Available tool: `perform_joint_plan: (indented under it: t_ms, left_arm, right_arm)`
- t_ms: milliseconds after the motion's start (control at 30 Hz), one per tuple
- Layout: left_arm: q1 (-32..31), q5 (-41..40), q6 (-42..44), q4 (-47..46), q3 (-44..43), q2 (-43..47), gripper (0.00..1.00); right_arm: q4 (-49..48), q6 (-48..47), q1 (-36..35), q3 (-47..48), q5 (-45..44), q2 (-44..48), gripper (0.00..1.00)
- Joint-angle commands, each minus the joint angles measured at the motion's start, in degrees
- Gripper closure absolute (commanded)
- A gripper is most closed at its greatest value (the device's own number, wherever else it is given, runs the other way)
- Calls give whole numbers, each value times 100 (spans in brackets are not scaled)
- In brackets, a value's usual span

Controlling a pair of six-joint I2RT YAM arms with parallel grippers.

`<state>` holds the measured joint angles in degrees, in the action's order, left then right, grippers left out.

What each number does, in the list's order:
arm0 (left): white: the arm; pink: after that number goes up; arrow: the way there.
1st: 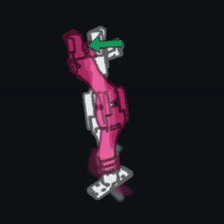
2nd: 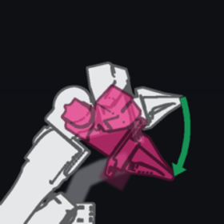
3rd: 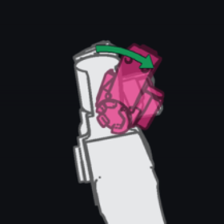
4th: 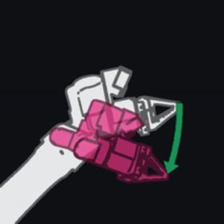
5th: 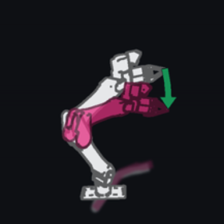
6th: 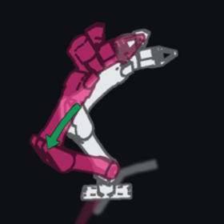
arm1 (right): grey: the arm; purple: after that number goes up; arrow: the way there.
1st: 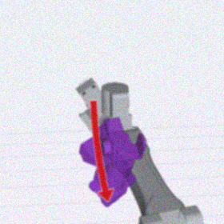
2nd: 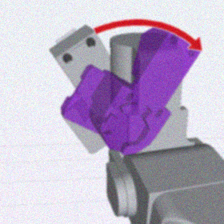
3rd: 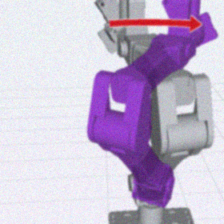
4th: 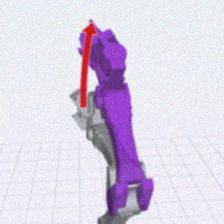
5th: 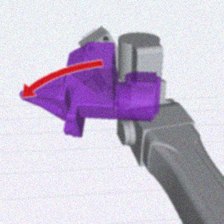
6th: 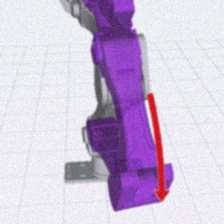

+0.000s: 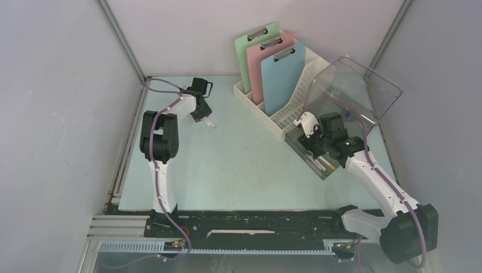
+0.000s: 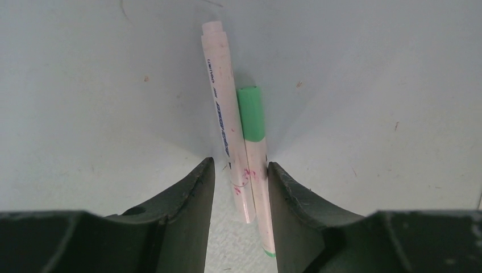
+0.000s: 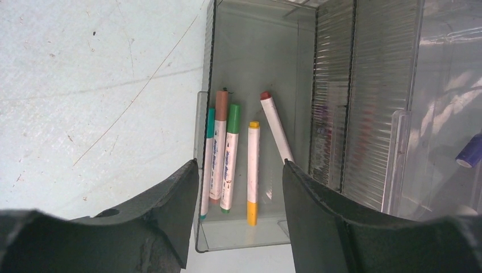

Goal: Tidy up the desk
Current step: Pick up the stationery from the center of the board.

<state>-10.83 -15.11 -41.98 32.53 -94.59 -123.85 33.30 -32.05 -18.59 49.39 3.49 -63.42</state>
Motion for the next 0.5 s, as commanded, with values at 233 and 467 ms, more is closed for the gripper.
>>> perform_joint_plan:
  t_ms: [233, 467]
  left_arm:
    - [70, 13, 137, 196, -245, -138, 55]
    - [84, 96, 198, 218, -195, -90, 55]
  right_arm:
    - [-44, -82, -57, 32, -48, 180, 37]
    - [-37, -91, -57, 27, -39, 197, 36]
